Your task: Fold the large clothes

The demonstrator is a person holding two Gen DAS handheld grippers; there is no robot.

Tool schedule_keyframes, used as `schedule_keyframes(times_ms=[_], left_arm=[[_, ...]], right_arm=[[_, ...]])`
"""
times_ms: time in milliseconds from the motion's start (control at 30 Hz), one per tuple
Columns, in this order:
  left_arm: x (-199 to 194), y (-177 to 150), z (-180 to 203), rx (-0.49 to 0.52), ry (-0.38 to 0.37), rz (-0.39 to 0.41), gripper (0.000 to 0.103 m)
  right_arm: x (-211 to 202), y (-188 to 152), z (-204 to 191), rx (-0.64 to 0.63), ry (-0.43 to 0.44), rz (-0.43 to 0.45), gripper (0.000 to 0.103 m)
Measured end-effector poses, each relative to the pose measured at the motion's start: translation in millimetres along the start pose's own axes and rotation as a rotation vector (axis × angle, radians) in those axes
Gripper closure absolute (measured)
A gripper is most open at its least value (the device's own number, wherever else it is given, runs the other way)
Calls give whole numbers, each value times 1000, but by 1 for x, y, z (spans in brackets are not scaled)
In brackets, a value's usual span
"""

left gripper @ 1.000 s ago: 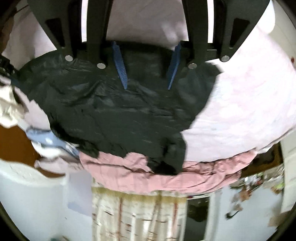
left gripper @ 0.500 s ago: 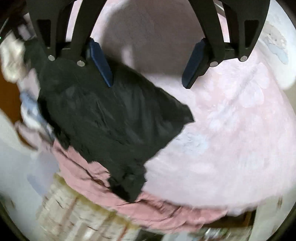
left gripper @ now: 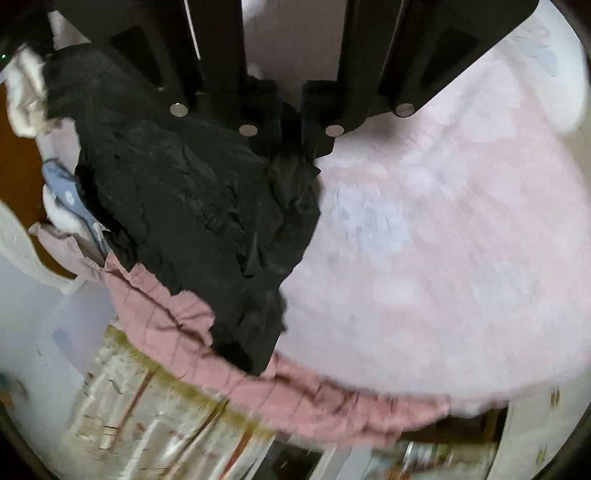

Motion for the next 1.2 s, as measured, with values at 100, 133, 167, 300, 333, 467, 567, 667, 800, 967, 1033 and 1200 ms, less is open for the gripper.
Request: schedule_keyframes(times_ms=[100, 133, 167, 300, 333, 467, 567, 667, 800, 967, 1033, 1200], left_arm=[[-31, -3, 0, 14, -15, 51, 97], [-41, -4, -2, 18, -25, 63, 97], [-46, -4, -4, 22, -32, 68, 97], [-61, -4, -14, 23, -28, 56, 97], [-62, -3, -15, 18, -26, 51, 97], [-65, 6, -19, -17, -20, 33, 97], [-62, 12, -11, -15, -9, 35, 97], [-58, 15, -3, -2, 9, 42, 97], [-51, 9, 0, 43, 62, 52, 97], [-43, 9, -4, 56, 59, 31, 97], [-45, 16, 0, 60, 53, 41, 97], [-27, 55, 30, 57, 84, 3, 96]], right_arm=[[-27, -4, -5, 11, -7, 37, 96], [-37, -5, -6, 18, -2, 48, 96], [-47, -6, -7, 20, 8, 56, 97], [-69, -9, -17, -6, 22, 59, 97], [-71, -9, -20, -15, 21, 53, 98], [-78, -7, -27, -1, 52, 61, 98], [-69, 1, -22, 49, 53, 47, 98], [-52, 4, -7, 161, 52, 3, 98], [-43, 0, 2, 195, 20, -12, 78], [-42, 2, 2, 113, 34, -20, 89], [-42, 8, -6, 65, 40, -17, 92], [-20, 52, -14, 86, 62, 20, 93]])
Point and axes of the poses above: each gripper's, at about its wrist camera, not at the fingertips, and x roughly the way its jaws point, z to its right, y to its top, the point moved 1 cm from there along x, roughly the way its jaws point, and after that the axes turned 14 degrees about y, right-handed, at the moved point
